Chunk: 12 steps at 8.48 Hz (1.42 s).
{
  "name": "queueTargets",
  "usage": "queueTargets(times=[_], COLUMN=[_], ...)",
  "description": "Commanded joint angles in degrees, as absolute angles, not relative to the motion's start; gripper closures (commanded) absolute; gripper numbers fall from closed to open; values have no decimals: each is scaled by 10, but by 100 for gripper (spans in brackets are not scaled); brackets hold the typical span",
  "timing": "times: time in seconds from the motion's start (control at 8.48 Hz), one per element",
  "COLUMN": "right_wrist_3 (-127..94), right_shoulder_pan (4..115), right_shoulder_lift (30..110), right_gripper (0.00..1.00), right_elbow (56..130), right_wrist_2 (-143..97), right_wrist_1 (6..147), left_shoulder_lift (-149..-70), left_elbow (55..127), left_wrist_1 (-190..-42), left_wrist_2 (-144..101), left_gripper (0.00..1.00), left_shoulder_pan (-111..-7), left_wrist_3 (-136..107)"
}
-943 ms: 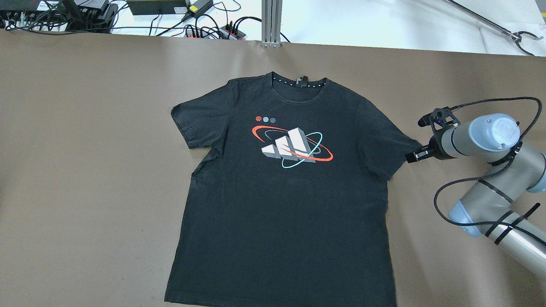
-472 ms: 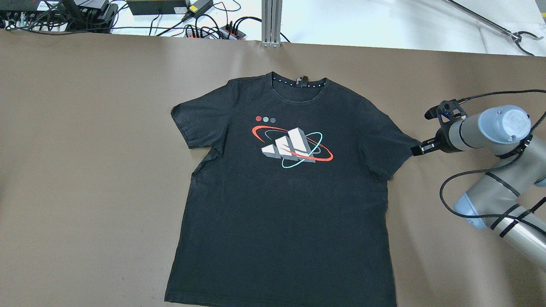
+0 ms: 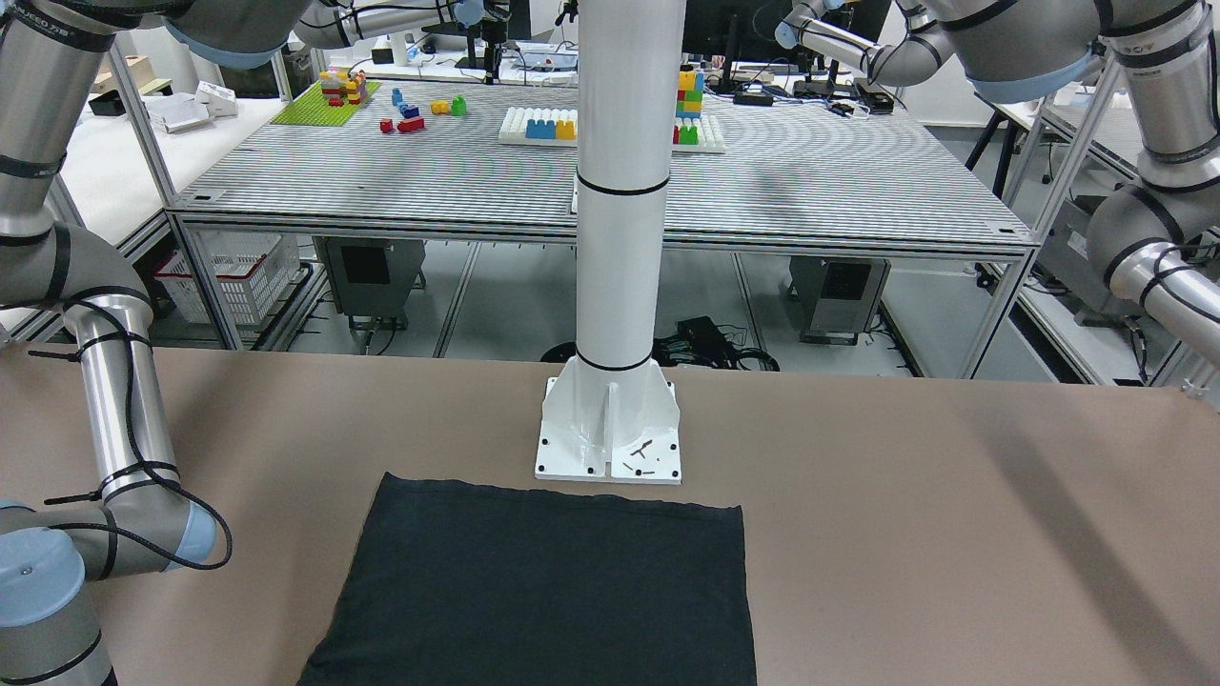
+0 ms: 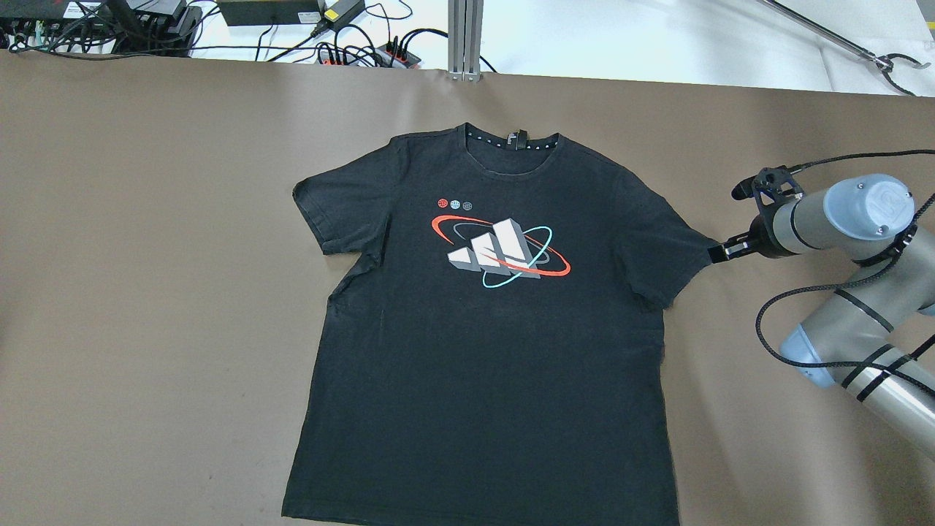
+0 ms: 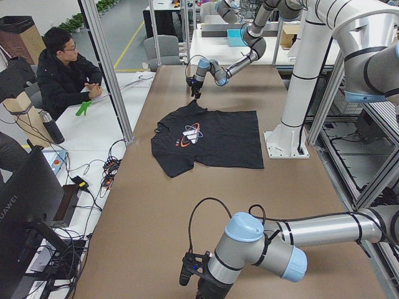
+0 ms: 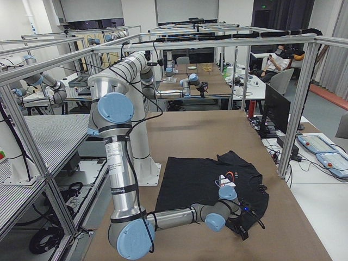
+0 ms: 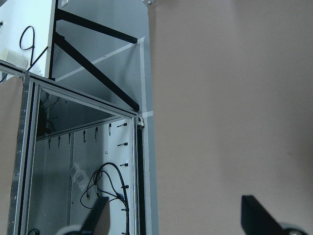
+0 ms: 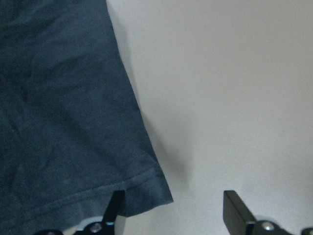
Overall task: Fold clothes
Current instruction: 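Move the right gripper in toward the sleeve nearest it, then fold the sleeve inward with the right gripper while the left arm reaches in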
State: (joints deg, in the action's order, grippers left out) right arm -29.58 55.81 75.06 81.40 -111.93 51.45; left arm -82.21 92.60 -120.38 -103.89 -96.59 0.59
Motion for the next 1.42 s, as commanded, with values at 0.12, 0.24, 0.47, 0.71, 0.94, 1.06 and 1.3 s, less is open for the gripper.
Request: queueTargets(times=[0.12,0.24,0.47,0.71,0.94,1.06,1.3], right_wrist_3=[-300,-304,-307,-307,-318,-349,-401], right_shoulder_pan=[555,554,554,555,555,554,527], right_shoulder_lift=[750,749,749,744,730,709,661], right_gripper=[48,59,100,100,100,100,100], right_elbow=[809,809,812,816,846,863,871], right_wrist_2=[-1118,-1118,-1119,-1123,-1136,-1136,-1136], right_wrist_1=[516,516,516,519,541,566,577], left_shoulder_lift=[-822,-822,-813,-810,-811,-811,-811], left_elbow=[926,927,927,927,927,927,926], left_wrist_1=[-1206,-1206,-1222,-1225,-1225,-1225,-1225], left_wrist_2=[-1039,-1039,-1042,-1043,-1044,-1045,-1045], left_gripper=[6,6,6,6,6,6,6], left_shoulder_pan=[-966,-966,-967,-966,-966,-966,-965], left_wrist_3=[6,6,6,5,5,5,5])
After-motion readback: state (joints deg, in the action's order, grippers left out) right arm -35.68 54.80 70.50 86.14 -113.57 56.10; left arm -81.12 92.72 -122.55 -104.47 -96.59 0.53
